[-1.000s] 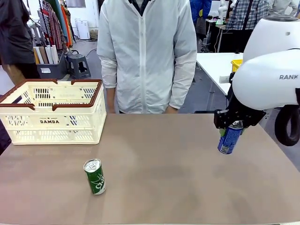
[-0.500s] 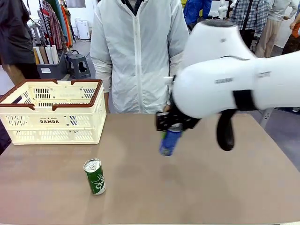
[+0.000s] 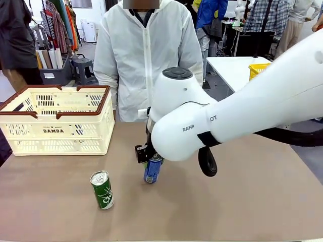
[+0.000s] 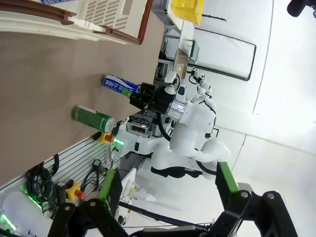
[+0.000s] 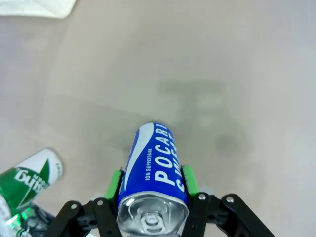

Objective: Place the drinks into the Shopping basket.
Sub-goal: Pick up one drink and place it into the Shopping basket.

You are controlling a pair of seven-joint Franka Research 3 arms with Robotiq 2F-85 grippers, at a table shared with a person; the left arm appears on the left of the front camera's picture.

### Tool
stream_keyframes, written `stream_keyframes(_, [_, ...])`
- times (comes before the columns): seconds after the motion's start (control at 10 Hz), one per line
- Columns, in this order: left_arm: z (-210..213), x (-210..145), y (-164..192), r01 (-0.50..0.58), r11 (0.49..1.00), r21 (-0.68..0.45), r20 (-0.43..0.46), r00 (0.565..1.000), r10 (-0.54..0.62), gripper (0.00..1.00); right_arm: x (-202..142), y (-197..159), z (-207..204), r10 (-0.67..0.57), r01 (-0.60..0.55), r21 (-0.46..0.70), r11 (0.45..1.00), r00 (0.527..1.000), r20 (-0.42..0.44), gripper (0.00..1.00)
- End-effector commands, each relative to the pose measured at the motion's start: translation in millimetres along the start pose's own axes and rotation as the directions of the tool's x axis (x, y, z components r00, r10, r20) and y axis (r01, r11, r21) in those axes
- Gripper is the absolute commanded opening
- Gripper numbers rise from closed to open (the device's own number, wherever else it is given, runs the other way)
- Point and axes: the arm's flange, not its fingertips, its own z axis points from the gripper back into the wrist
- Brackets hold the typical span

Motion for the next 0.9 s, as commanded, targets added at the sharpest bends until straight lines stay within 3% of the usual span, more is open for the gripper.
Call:
stream_keyframes(0.0, [1.6,-3.5,-0.7,0.001,1.0,0.008,-0.011,1.0,-0.001,1.0,22.6,15.7,4.5,-0.016,0.016,-0.031,0.999,1.0,0.016,0.0])
stream_keyframes(0.4, [1.6,-3.5,-0.7,0.001,1.0,0.008,-0.011,1.0,-0.001,1.0,22.8,25.7,-11.1,-0.017,0.018,-0.031,0.999,0.999,0.038,0.02])
stream_keyframes(0.5, [1.6,-3.5,-0.7,0.001,1.0,0.008,-0.011,1.0,-0.001,1.0,20.1,26.8,-9.3,-0.012,0.013,-0.019,1.0,0.999,0.052,0.58])
stream_keyframes(0.6, [1.6,-3.5,-0.7,0.001,1.0,0.008,-0.011,1.0,-0.001,1.0,19.6,25.9,-7.0,-0.017,0.017,-0.011,1.0,0.998,0.055,1.0])
stream_keyframes(0.8, [1.6,-3.5,-0.7,0.001,1.0,0.008,-0.011,1.0,-0.001,1.0,19.6,24.6,-2.1,-0.019,0.019,0.004,1.0,0.998,0.063,1.0])
